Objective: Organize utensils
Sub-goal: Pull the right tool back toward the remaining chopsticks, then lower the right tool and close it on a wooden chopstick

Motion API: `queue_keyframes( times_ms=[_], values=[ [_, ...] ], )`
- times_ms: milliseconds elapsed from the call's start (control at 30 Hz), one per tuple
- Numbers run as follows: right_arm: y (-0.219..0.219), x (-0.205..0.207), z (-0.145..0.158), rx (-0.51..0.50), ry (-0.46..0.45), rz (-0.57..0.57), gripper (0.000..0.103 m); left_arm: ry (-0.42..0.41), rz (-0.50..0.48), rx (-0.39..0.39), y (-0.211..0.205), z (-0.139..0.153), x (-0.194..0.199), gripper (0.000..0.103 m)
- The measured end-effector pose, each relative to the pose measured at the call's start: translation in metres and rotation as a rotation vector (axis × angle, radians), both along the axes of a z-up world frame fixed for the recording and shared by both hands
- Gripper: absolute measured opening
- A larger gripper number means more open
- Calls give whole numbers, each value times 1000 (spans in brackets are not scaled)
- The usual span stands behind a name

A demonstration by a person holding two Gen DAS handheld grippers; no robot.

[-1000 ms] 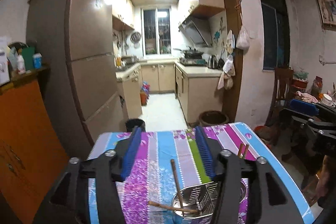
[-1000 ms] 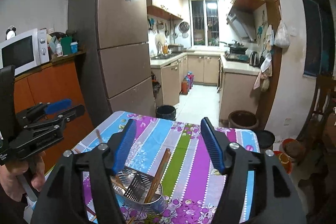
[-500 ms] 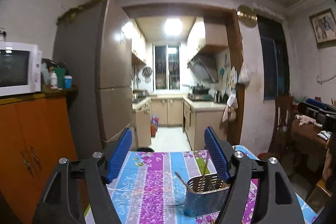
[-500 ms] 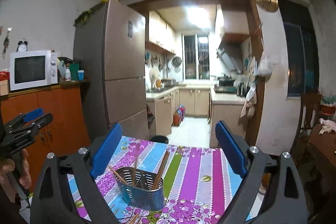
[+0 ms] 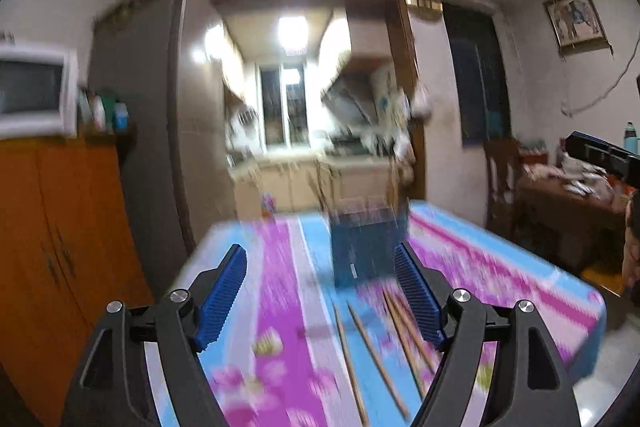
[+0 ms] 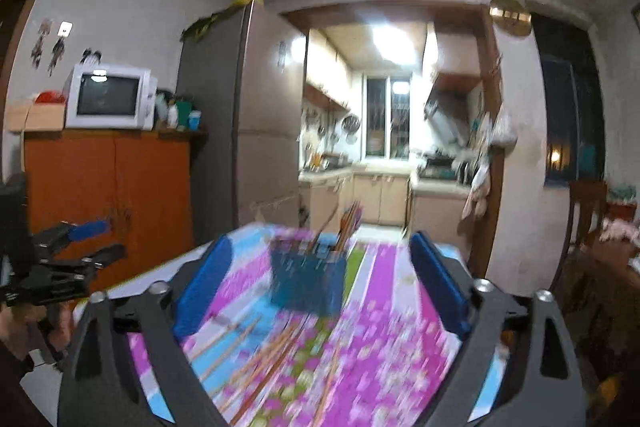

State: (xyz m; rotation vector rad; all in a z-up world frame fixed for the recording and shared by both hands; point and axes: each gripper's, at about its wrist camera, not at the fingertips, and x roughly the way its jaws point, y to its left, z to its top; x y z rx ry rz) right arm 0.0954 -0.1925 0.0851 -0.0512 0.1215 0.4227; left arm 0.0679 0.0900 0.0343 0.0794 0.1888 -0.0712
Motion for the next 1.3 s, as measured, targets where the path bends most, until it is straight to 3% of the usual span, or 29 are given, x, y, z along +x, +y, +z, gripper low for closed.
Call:
queue_keyframes(
  times_ms=[200,400,467,533,733,1000,1300],
  values=[
    [14,-11,-68,-37,141,9,63,173,-73,-23,13,-74,4,74],
    [21,-13,-109,-48,244,-4,54,290,-164,1,-11,-117,5,48],
    [20,-13,-120,-53,272,-10,53,303,-198,3,-25,-125,3,35],
    [19,-13,-127,-54,288,-18,52,310,-196,19,-38,-132,4,30],
    [11,-13,-142,-58,312,-32,50,318,-157,38,-55,-149,15,28],
    [16,-3,-178,-101,383,-30,28,309,-125,45,-54,-156,23,26],
    [18,6,-198,-102,405,-65,15,294,-109,28,-53,-157,26,23]
  ],
)
